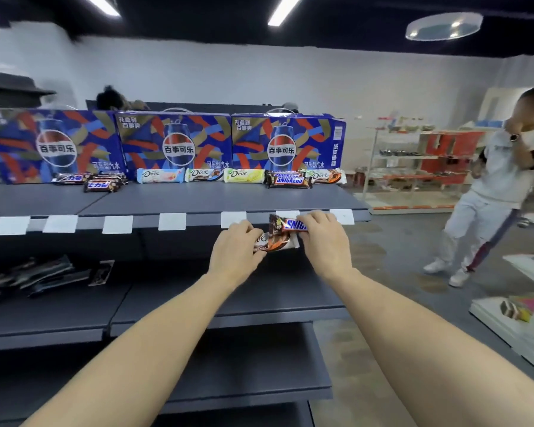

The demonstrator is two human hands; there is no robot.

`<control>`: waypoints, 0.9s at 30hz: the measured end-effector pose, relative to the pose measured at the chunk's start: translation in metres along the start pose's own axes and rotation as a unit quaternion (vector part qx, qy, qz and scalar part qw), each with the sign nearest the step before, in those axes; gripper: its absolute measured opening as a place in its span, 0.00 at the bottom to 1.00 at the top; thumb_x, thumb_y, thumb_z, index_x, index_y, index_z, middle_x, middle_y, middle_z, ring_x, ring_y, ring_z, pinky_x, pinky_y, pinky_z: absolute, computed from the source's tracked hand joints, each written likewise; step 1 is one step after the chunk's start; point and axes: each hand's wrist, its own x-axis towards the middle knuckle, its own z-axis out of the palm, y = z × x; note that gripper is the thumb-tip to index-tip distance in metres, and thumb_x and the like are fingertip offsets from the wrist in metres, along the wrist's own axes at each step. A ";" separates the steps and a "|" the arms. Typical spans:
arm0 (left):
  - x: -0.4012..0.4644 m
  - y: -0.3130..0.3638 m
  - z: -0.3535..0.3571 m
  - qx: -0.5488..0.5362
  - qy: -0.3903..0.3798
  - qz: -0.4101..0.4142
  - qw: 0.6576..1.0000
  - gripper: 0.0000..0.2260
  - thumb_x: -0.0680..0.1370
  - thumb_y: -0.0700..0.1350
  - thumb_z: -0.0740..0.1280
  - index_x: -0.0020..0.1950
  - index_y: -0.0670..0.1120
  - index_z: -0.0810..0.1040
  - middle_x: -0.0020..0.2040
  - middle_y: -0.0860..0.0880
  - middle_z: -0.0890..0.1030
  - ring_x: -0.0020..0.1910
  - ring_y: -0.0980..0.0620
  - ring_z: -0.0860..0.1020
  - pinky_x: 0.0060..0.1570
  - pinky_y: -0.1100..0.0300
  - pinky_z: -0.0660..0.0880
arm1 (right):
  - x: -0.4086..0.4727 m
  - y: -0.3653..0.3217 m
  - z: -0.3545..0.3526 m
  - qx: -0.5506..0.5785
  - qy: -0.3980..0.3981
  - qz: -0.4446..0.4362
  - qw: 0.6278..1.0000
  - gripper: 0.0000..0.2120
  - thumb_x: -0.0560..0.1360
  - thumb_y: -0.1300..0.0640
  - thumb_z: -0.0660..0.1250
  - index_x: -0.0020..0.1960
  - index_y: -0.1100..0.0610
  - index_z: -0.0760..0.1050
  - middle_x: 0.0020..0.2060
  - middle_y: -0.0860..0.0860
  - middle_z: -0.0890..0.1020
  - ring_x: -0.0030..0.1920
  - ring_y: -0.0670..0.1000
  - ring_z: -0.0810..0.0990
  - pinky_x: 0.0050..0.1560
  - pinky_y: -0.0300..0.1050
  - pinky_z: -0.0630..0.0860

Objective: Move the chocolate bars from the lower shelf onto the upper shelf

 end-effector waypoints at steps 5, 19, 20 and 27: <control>0.033 -0.006 -0.024 0.060 0.032 0.011 0.998 0.18 0.74 0.52 0.71 0.63 0.50 0.78 0.57 0.50 0.76 0.53 0.49 0.74 0.53 0.54 0.72 | 0.034 0.002 -0.004 -0.001 0.030 0.001 1.000 0.20 0.68 0.65 0.75 0.59 0.57 0.79 0.53 0.54 0.81 0.53 0.58 0.77 0.49 0.50 0.76; 0.146 -0.047 0.006 0.138 0.054 -0.081 0.986 0.12 0.75 0.46 0.71 0.58 0.47 0.78 0.54 0.48 0.75 0.53 0.48 0.72 0.53 0.57 0.70 | 0.133 0.043 0.052 -0.013 -0.128 0.050 0.990 0.19 0.77 0.60 0.66 0.66 0.50 0.75 0.59 0.51 0.77 0.61 0.55 0.71 0.50 0.49 0.76; 0.153 -0.049 0.010 0.142 0.056 -0.085 0.985 0.12 0.75 0.46 0.71 0.58 0.47 0.78 0.54 0.48 0.75 0.53 0.48 0.72 0.52 0.57 0.69 | 0.139 0.047 0.057 -0.009 -0.131 0.053 0.990 0.19 0.76 0.60 0.66 0.66 0.50 0.76 0.58 0.50 0.77 0.60 0.55 0.72 0.48 0.49 0.75; 0.187 -0.064 0.025 0.144 0.063 -0.101 0.982 0.17 0.76 0.48 0.71 0.63 0.48 0.76 0.57 0.48 0.75 0.56 0.48 0.72 0.54 0.56 0.71 | 0.173 0.057 0.094 -0.004 -0.156 0.052 0.986 0.16 0.76 0.59 0.68 0.63 0.49 0.78 0.56 0.51 0.78 0.57 0.55 0.74 0.49 0.50 0.77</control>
